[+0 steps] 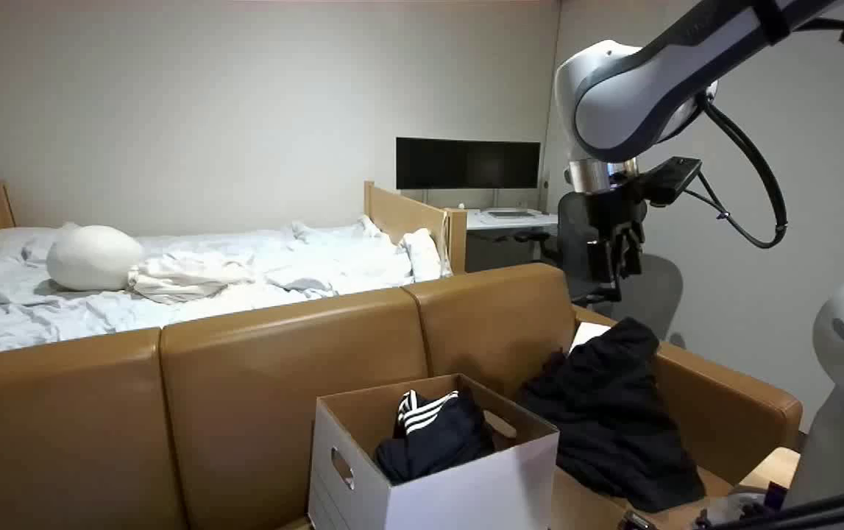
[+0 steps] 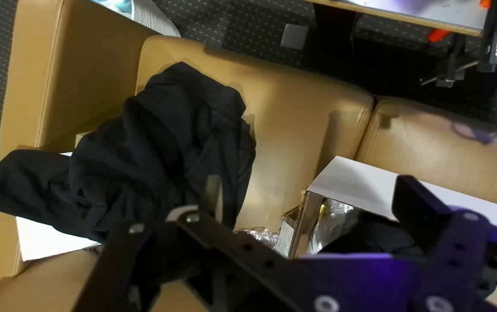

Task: Put the black jersey in the box

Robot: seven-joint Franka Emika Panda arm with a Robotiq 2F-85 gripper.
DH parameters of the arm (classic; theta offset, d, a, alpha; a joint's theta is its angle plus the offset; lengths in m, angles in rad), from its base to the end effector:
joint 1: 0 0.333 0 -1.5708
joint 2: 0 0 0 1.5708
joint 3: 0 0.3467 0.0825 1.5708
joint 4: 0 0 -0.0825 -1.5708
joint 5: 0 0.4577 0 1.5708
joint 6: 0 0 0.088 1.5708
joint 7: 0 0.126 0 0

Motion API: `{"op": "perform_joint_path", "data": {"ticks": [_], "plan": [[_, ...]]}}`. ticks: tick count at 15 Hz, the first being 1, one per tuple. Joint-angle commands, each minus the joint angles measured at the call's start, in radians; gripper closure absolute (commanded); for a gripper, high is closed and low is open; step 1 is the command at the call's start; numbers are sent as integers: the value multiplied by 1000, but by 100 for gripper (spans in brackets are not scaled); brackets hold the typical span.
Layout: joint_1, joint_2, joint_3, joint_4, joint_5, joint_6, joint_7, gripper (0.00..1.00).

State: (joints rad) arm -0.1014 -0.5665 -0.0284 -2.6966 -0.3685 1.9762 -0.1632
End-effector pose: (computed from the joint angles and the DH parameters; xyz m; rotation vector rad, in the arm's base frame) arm 0.3791 -0.0777 0.3630 2.8262 0.3004 -0.2784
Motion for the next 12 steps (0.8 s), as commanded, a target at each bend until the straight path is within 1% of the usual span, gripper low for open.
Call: {"op": "perform_joint_path", "data": {"ticks": [1, 5, 9, 11, 12], "plan": [[13, 0, -12, 2, -6, -4, 5, 0], [13, 0, -12, 2, -6, -4, 5, 0], [-29, -5, -90, 34, -74, 55, -75, 0], [-54, 8, -150, 69, -102, 113, -101, 0], [-71, 18, -195, 89, -105, 160, -127, 0]]}}
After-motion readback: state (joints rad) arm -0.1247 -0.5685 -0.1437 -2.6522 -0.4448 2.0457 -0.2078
